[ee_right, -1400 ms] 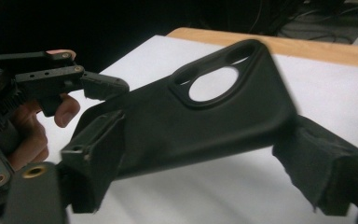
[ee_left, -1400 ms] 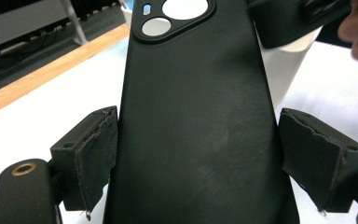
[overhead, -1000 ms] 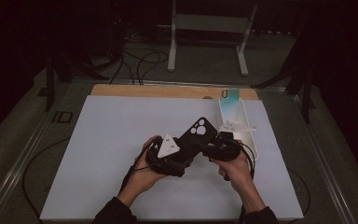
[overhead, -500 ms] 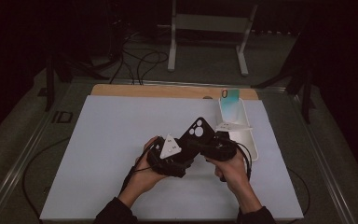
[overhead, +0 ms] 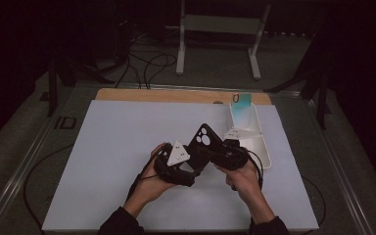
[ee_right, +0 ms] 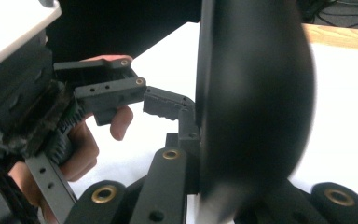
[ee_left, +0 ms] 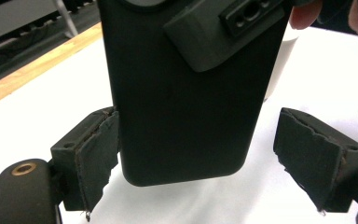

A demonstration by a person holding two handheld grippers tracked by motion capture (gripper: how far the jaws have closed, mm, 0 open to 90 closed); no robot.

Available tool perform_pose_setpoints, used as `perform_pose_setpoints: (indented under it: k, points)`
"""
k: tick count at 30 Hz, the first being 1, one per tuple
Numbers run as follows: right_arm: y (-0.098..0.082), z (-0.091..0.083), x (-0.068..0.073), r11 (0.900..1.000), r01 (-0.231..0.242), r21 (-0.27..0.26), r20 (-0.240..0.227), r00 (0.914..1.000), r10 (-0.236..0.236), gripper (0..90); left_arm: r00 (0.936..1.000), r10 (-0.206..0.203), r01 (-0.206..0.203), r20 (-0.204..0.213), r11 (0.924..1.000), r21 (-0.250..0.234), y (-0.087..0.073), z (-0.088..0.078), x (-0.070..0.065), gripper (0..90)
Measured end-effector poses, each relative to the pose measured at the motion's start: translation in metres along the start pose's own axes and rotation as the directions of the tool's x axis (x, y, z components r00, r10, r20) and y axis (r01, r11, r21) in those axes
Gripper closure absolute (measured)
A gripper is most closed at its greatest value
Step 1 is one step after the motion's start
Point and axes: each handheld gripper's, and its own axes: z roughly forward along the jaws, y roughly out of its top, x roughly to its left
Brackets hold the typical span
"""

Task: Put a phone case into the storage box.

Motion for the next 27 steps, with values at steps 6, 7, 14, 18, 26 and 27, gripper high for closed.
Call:
perform_pose_setpoints:
  k: [6, 7, 14, 18, 26, 27]
  points:
    - [0.002, -0.005, 0.0, 1.0, 0.027, -0.005, -0.002, 0.9996, -0.027, 87.1, 0.998, -0.045, 0.045, 0.044, 0.999, 0.004, -0.002, -0.004, 0.011, 12.9]
    - [0.002, -0.006, 0.0, 0.999, 0.035, -0.003, -0.006, 0.9994, -0.035, 87.0, 0.9973, -0.053, 0.053, 0.05, 0.9986, 0.005, -0.002, -0.005, 0.012, 11.8]
    - [0.0, -0.012, 0.003, 0.996, 0.087, -0.015, -0.051, 0.9949, -0.087, 86.9, 0.9907, -0.078, 0.076, 0.112, 0.9969, 0.019, -0.006, -0.007, 0.018, 8.0]
    - [0.0, -0.014, 0.006, 0.994, 0.109, -0.019, -0.095, 0.9893, -0.111, 86.9, 0.9828, -0.073, 0.072, 0.169, 0.9973, 0.016, -0.007, -0.007, 0.019, 5.5]
    - [0.001, -0.013, 0.014, 0.987, 0.159, -0.033, -0.169, 0.9722, -0.162, 86.9, 0.9697, -0.058, 0.057, 0.237, 0.9983, 0.013, -0.008, -0.006, 0.016, 15.1]
    - [0.001, -0.013, 0.015, 0.986, 0.164, -0.033, -0.176, 0.97, -0.167, 86.9, 0.9666, -0.056, 0.055, 0.25, 0.9984, 0.012, -0.008, -0.006, 0.015, 15.5]
